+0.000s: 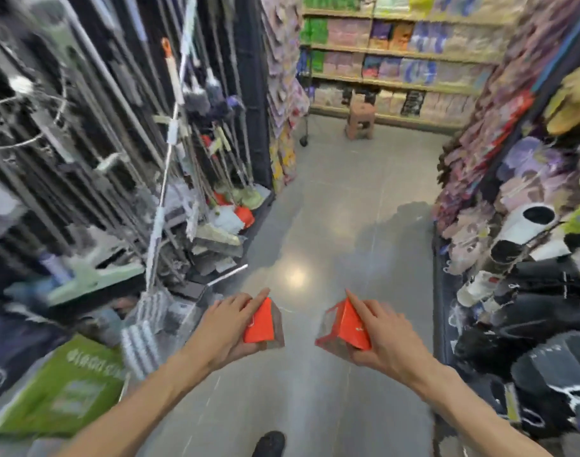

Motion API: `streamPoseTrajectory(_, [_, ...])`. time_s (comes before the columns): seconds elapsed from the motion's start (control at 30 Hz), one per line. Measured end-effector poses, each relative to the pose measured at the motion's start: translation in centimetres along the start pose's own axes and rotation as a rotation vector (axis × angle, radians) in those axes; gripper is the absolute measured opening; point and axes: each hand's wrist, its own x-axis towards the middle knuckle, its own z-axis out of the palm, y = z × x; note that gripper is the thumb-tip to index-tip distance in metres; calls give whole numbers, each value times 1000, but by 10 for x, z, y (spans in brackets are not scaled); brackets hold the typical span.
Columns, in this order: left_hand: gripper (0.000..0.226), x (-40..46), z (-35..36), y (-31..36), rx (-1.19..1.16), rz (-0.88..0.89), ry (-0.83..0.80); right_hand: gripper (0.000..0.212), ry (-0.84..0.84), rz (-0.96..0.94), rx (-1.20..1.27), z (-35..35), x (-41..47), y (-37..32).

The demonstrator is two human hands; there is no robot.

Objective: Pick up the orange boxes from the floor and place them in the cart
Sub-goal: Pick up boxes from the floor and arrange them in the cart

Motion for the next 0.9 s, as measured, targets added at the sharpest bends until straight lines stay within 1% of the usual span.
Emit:
streamPoseTrajectory(0.1, [106, -63, -37, -3, -6, -144, 61, 113, 4, -156, -15, -20, 18, -52])
streamPoseTrajectory(0.27, [104, -186, -82, -4, 38, -421, 163, 118, -31, -482, -13, -51, 35, -157])
streamPoseTrajectory(0.37, [102, -260, -101, -8, 92, -582, 185, 115, -20, -678, -33, -52, 38, -226])
streamPoseTrajectory(0.53, [104, -404, -128, 7, 140, -850, 246, 112, -67, -972, -95, -44, 17, -355])
streamPoseTrajectory(0.7, [102, -566, -140, 68, 198, -1137, 271, 108, -89, -1276, -114, -25, -61, -493])
streamPoseTrajectory(0.83, [104, -700, -137, 135, 235, -1353, 271, 108, -136, -1488, -120, 0, -158, -597])
streamPoseTrajectory(0.9, [104, -764, -133, 174, 240, -1449, 273, 109, -196, -1566, -114, 12, -214, -643])
